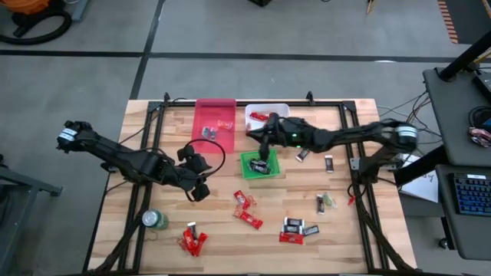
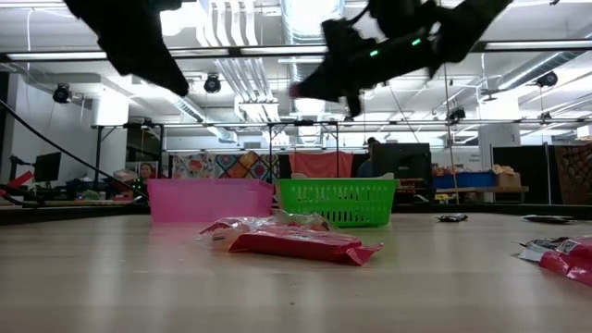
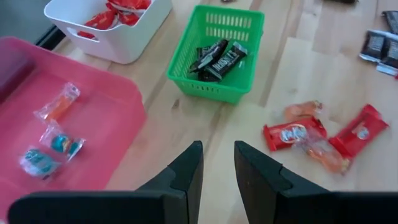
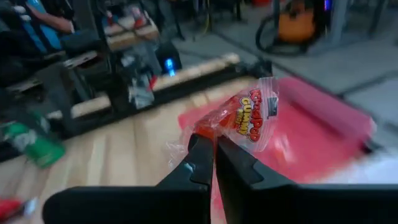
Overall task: Sort candy
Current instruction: Put the orange candy into the red bin, then put the red chocolate bar into the white bin
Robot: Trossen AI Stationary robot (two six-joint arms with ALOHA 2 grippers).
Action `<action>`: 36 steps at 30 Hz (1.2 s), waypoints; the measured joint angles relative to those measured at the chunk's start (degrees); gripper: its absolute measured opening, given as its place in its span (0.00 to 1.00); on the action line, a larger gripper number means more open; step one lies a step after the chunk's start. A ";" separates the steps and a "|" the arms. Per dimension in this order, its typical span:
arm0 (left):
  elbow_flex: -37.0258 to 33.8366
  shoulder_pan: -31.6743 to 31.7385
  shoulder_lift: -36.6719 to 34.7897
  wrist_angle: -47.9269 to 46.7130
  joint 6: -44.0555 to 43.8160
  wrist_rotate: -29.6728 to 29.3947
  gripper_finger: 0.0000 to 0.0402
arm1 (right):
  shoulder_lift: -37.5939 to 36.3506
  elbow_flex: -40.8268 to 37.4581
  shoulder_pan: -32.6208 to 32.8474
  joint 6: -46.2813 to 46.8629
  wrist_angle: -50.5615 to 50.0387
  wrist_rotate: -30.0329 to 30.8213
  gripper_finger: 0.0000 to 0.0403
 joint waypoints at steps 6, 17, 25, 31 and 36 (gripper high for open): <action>5.80 -1.84 0.11 -9.39 -3.92 0.53 0.19 | 12.99 10.20 -0.13 -4.93 3.69 2.84 0.02; 6.81 -6.35 -0.09 -11.93 -12.65 0.75 0.19 | 25.18 27.76 -1.97 -6.97 -16.75 3.02 0.29; 6.81 -7.58 2.17 -11.73 -27.26 9.10 0.19 | 21.84 28.49 -1.62 -7.73 -27.64 1.11 0.46; 6.88 -10.14 9.67 -10.40 -40.51 16.10 0.19 | 16.21 28.49 2.29 -9.30 -42.64 -0.87 0.47; 8.74 -13.44 18.14 -9.65 -50.26 24.93 0.20 | 11.41 28.38 7.30 -9.44 -52.58 -0.82 0.47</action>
